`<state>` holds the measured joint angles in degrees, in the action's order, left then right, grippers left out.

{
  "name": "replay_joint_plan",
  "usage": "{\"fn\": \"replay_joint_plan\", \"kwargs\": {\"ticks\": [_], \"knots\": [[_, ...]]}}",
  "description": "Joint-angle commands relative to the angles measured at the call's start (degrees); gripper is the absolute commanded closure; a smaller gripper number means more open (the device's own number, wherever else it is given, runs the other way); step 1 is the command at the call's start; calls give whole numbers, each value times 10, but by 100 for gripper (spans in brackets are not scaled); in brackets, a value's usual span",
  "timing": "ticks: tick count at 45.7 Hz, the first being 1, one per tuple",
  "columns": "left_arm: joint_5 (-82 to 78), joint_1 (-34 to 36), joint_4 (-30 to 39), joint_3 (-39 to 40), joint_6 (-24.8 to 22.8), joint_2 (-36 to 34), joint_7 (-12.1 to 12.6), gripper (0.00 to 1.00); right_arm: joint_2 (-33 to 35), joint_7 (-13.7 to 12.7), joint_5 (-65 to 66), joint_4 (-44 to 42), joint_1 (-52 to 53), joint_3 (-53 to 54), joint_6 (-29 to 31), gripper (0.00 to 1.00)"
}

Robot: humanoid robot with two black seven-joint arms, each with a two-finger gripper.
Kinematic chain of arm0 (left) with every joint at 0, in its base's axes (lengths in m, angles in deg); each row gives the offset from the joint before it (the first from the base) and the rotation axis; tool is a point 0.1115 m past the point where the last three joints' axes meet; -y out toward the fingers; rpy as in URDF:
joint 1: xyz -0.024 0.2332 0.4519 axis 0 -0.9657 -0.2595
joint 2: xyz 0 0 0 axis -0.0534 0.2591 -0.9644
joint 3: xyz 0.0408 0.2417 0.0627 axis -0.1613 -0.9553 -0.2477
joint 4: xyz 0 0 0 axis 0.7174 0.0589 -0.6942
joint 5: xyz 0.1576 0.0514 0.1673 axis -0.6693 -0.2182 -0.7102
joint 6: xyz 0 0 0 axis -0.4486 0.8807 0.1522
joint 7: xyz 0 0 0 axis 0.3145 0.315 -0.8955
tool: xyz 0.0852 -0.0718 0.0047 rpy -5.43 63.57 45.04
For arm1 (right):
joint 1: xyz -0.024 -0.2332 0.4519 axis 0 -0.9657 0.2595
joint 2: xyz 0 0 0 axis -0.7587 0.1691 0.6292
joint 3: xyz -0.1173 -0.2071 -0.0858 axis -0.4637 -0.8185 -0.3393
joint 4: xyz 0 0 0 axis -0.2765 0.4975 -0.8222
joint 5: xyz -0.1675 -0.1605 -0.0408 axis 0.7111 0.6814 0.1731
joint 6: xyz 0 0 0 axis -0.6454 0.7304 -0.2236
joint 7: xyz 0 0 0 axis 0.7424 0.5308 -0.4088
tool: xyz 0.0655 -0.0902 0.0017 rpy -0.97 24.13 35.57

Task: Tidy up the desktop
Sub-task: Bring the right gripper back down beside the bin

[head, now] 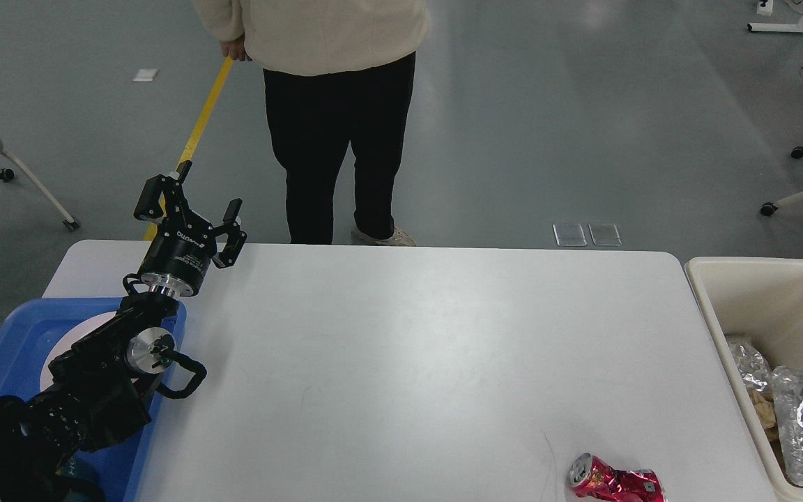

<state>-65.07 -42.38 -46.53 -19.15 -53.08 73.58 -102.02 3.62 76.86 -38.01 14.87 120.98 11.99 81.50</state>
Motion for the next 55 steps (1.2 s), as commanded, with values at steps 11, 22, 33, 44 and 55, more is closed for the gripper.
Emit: {"fn": "replay_joint_plan", "kwargs": {"ticks": [11, 22, 33, 44, 55], "knots": [[0, 0, 0, 0, 0, 0, 0, 3, -71, -4, 105, 63, 255, -57, 113, 0], [0, 0, 0, 0, 0, 0, 0, 3, -171, -4, 101, 92, 308, -13, 112, 0], [0, -1, 0, 0, 0, 0, 0, 3, -203, -4, 97, 134, 274, 0, 111, 0], [0, -1, 0, 0, 0, 0, 0, 4, -192, -6, 83, 165, 263, 28, 114, 0], [0, 0, 0, 0, 0, 0, 0, 4, -136, -15, 13, 224, 217, 25, 116, 0]]}}
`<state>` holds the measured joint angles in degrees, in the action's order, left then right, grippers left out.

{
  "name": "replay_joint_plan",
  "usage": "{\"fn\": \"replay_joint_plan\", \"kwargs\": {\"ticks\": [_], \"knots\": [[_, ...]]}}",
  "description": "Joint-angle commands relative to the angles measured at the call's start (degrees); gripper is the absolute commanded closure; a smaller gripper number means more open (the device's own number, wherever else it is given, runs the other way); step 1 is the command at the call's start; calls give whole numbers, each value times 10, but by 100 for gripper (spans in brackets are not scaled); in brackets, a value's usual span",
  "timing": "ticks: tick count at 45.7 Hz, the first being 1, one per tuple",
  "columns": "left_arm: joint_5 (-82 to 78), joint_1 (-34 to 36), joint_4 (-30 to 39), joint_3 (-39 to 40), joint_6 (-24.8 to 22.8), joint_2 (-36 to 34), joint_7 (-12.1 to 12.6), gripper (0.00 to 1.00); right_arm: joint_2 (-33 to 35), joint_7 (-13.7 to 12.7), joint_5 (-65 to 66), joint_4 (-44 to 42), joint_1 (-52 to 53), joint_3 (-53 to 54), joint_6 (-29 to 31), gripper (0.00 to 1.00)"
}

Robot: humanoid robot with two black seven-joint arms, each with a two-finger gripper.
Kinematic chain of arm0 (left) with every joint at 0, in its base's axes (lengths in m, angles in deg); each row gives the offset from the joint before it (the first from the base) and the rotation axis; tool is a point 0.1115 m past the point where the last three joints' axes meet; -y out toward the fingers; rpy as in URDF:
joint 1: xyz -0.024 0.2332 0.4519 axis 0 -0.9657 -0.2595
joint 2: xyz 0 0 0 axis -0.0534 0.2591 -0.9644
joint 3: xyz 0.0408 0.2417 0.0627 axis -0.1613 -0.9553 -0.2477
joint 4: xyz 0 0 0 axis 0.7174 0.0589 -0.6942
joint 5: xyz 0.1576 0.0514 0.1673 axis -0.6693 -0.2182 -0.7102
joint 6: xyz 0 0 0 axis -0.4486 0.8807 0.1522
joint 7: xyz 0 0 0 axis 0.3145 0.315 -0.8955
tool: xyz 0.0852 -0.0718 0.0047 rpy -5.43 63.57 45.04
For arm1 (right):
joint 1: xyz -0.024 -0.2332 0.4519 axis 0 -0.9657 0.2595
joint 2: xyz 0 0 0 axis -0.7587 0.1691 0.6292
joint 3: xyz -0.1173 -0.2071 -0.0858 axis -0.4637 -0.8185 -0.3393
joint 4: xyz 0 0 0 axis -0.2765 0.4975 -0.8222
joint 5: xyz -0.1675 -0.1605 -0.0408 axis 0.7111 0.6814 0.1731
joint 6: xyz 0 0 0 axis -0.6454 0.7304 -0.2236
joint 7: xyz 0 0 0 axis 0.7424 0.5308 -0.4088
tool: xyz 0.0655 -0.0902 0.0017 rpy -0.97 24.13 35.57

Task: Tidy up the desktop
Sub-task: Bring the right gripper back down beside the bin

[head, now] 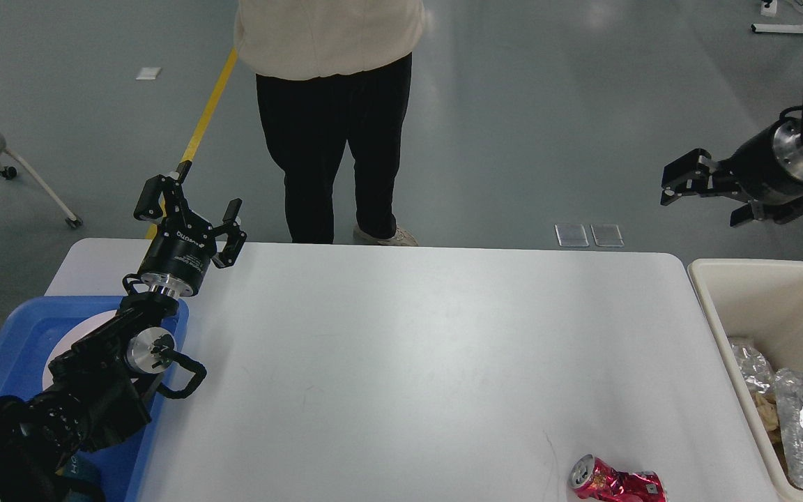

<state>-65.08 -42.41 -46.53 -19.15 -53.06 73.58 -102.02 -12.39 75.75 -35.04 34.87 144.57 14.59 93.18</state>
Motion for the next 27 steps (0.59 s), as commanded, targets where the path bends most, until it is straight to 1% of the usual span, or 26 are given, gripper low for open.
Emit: {"fn": "replay_joint_plan", "kwargs": {"ticks": [1, 11, 22, 27], "knots": [[0, 0, 0, 0, 0, 0, 0, 4, 27, -4, -17, 27, -24, -1, 0, 0], [0, 0, 0, 0, 0, 0, 0, 4, 85, -3, -18, 85, -78, -2, -1, 0], [0, 0, 0, 0, 0, 0, 0, 3, 139, 0, -16, 95, -158, 1, -1, 0], [0, 0, 0, 0, 0, 0, 0, 3, 164, 2, -18, 118, -187, 6, -2, 0]]}}
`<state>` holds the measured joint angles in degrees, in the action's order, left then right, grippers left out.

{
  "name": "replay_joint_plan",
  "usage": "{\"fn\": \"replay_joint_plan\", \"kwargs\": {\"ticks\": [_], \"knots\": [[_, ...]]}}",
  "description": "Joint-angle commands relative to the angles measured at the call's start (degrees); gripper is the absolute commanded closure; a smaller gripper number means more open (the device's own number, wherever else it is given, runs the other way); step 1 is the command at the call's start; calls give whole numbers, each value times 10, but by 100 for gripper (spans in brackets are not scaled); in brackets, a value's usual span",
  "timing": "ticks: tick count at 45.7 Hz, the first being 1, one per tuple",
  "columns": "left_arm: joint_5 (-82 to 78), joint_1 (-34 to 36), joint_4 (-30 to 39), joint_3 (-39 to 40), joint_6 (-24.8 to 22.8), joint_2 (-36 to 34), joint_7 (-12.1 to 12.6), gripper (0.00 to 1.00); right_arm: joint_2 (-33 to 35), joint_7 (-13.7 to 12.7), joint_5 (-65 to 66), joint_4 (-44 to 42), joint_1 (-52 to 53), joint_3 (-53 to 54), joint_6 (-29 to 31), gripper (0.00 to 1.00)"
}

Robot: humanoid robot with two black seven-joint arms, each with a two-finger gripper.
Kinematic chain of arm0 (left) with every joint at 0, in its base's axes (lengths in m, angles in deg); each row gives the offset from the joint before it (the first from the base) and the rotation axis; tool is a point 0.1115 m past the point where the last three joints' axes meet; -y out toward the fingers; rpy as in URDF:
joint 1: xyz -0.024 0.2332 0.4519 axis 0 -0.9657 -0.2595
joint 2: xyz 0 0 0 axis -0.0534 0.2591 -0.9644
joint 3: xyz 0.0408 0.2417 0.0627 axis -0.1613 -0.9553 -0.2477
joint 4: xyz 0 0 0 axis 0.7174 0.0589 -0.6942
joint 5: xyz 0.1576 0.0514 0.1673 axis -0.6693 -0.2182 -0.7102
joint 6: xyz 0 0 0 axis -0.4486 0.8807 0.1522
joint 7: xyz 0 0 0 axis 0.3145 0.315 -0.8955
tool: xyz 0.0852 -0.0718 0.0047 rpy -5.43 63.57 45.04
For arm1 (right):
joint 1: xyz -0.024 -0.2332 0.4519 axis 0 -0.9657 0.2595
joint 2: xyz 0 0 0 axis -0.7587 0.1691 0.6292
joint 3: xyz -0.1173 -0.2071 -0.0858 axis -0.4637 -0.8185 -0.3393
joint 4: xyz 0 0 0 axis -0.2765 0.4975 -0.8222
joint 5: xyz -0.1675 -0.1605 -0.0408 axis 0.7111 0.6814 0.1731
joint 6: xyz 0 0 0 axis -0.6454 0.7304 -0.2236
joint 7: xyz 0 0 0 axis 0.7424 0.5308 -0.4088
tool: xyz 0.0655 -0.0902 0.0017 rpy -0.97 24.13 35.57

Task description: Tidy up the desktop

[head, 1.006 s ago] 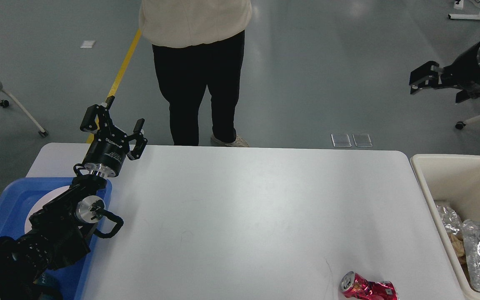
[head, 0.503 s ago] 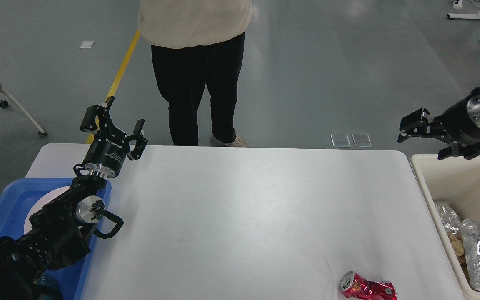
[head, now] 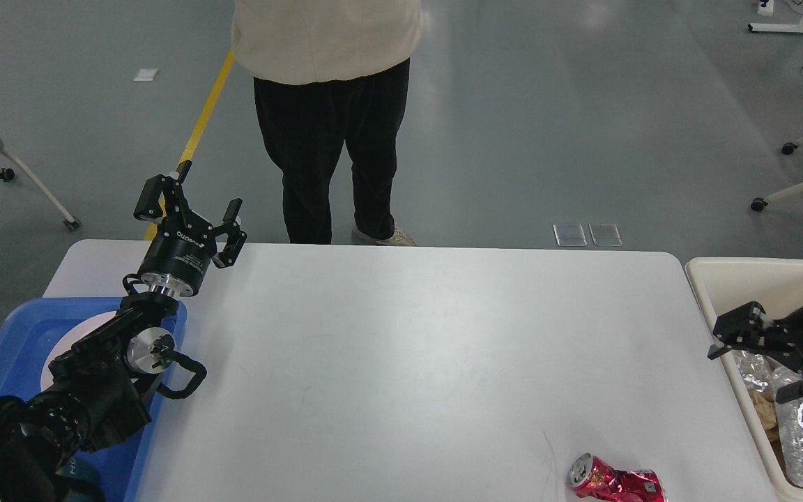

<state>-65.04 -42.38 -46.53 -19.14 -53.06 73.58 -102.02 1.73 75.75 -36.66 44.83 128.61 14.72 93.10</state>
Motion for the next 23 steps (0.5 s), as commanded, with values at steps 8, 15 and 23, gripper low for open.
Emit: {"fn": "replay_joint_plan", "kwargs": {"ticks": [8, 15, 23], "knots": [[0, 0, 0, 0, 0, 0, 0, 3, 48, 4, -33, 37, -52, 18, -2, 0], [0, 0, 0, 0, 0, 0, 0, 3, 52, 5, -57, 44, -54, 19, -2, 0], [0, 0, 0, 0, 0, 0, 0, 3, 42, 4, -78, 50, -55, 29, -6, 0]]}}
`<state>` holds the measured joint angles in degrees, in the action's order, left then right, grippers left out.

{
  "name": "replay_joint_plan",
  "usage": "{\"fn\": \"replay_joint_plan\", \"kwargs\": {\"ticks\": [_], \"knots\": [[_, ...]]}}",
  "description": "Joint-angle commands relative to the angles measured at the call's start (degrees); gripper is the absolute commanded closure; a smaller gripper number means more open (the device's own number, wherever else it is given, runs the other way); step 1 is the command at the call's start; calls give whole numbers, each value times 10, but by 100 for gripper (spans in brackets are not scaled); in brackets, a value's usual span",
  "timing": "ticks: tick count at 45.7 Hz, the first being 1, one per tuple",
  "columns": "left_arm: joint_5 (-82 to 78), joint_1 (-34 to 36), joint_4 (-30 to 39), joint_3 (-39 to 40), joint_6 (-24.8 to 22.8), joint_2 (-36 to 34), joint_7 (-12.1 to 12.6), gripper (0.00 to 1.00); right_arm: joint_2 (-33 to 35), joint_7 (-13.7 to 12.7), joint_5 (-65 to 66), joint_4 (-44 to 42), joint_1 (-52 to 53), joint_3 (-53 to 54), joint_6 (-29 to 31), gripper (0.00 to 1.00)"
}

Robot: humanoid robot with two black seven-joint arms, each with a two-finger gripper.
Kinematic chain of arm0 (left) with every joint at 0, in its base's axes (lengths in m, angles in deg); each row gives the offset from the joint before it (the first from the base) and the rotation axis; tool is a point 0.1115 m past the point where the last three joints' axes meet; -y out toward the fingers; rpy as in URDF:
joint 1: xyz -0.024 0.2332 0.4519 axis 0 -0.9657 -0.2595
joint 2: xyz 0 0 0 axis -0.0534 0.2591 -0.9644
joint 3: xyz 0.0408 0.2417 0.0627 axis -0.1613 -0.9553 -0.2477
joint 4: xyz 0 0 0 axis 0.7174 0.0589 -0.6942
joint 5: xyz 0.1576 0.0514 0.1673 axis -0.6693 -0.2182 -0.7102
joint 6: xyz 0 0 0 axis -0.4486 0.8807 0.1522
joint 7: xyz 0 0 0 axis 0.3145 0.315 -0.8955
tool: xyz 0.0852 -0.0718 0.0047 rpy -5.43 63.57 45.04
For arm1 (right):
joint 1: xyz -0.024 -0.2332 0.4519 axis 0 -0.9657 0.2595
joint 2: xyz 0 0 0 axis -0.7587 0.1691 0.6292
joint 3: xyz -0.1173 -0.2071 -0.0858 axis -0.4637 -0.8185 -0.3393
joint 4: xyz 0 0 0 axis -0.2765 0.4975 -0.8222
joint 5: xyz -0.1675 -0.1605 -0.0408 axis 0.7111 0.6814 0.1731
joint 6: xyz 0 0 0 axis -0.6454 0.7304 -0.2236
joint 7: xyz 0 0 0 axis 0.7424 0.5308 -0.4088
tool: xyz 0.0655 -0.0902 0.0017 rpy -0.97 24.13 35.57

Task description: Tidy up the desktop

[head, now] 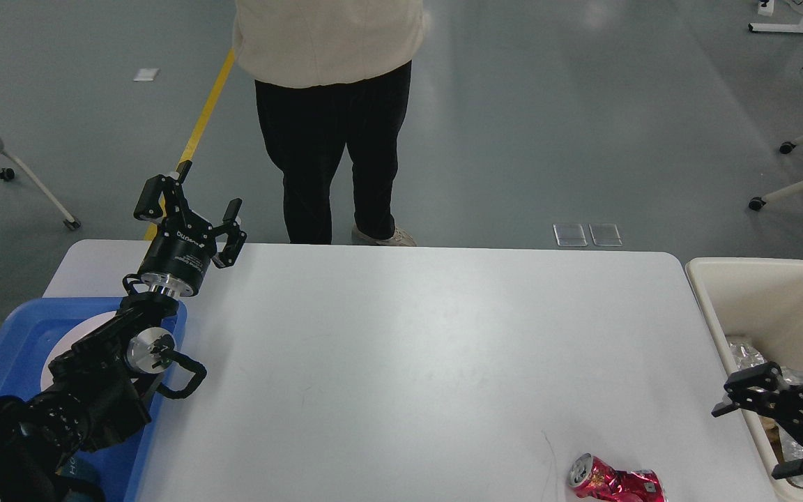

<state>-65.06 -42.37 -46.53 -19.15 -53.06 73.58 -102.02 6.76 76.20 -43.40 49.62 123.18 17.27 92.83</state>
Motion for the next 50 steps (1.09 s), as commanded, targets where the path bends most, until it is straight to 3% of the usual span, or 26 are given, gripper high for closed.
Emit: {"fn": "replay_joint_plan", "kwargs": {"ticks": [1, 10, 28, 50], "knots": [[-1, 0, 0, 0, -1, 0, 0, 3, -14, 0, -10, 2, -1, 3, -4, 0], [0, 0, 0, 0, 0, 0, 0, 3, -74, -1, -2, -3, -19, -2, -16, 0], [-1, 0, 0, 0, 0, 0, 0, 3, -196, -1, -11, -27, -81, 2, -93, 0], [0, 0, 0, 0, 0, 0, 0, 3, -197, -1, -12, -49, -117, 32, -94, 0]]}}
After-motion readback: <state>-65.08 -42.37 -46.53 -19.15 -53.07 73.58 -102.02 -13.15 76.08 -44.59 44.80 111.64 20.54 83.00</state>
